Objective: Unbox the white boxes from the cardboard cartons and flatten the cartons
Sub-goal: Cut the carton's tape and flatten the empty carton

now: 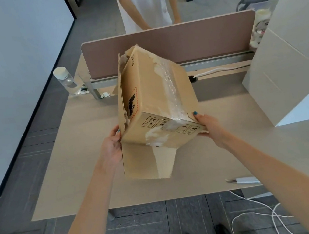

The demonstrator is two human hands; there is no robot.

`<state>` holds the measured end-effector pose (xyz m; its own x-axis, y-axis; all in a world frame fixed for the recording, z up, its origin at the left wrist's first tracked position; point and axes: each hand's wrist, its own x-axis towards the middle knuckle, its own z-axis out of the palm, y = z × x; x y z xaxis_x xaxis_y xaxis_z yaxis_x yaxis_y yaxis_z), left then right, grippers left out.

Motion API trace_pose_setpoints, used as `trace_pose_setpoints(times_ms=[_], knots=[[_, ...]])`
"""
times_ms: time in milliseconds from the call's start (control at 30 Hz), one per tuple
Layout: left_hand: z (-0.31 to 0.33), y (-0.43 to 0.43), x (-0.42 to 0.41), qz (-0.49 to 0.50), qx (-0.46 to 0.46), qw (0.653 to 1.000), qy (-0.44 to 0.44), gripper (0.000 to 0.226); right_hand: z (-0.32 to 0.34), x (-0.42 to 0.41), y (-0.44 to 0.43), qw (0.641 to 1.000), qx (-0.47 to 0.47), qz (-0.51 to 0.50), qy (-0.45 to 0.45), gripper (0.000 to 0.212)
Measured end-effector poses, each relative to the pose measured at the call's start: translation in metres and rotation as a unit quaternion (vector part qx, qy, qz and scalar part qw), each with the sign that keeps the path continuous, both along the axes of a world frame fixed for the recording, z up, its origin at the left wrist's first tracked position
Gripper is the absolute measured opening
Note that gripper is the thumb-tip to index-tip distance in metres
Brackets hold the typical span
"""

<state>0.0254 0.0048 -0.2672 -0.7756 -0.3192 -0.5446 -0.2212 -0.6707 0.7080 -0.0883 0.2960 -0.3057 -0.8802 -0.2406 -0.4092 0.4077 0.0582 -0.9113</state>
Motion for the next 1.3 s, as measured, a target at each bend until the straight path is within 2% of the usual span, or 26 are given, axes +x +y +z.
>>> trace_pose_setpoints(times_ms=[267,333,433,500,600,700,800,833,900,1033,1167,1300], knots=[[-0.035,-0.012,0.014,-0.019,0.007,0.997,-0.076,0.038,-0.007,0.014,-0.019,0.997,0.054,-0.043,0.031,0.028],[-0.039,-0.02,0.02,-0.032,-0.076,0.992,-0.093,0.044,-0.007,0.017,-0.022,0.996,0.055,-0.052,0.044,0.021],[-0.034,-0.027,0.028,-0.037,-0.232,0.97,-0.067,0.035,-0.007,0.018,-0.026,0.994,0.063,-0.052,0.066,0.015],[-0.024,-0.034,0.031,-0.041,-0.26,0.963,-0.065,0.026,-0.007,0.018,-0.029,0.993,0.068,-0.057,0.075,0.018],[-0.014,-0.054,0.031,-0.118,-0.236,0.964,-0.042,0.069,-0.008,0.017,-0.032,0.989,0.093,-0.07,0.094,0.019],[-0.007,-0.057,0.029,-0.245,-0.259,0.933,-0.046,0.098,-0.01,0.019,-0.039,0.979,0.139,-0.065,0.135,0.021],[-0.016,-0.048,0.02,-0.261,-0.26,0.926,-0.082,0.128,-0.006,0.026,-0.051,0.952,0.233,-0.056,0.193,0.025],[-0.021,-0.045,0.018,-0.237,-0.258,0.933,-0.085,0.126,-0.003,0.029,-0.055,0.939,0.275,-0.051,0.201,0.027],[-0.027,-0.037,0.019,-0.182,-0.259,0.945,-0.086,0.107,-0.003,0.034,-0.062,0.918,0.334,-0.036,0.209,0.032],[-0.047,-0.023,0.028,-0.141,-0.277,0.945,-0.103,0.058,-0.016,0.042,-0.062,0.905,0.368,-0.006,0.214,0.04],[-0.061,-0.006,0.024,-0.139,-0.275,0.946,-0.102,0.057,-0.023,0.041,-0.049,0.906,0.374,-0.017,0.197,0.048],[-0.072,0.024,0.016,-0.14,-0.256,0.953,-0.086,0.056,-0.026,0.038,-0.025,0.9,0.387,-0.042,0.196,0.044]])
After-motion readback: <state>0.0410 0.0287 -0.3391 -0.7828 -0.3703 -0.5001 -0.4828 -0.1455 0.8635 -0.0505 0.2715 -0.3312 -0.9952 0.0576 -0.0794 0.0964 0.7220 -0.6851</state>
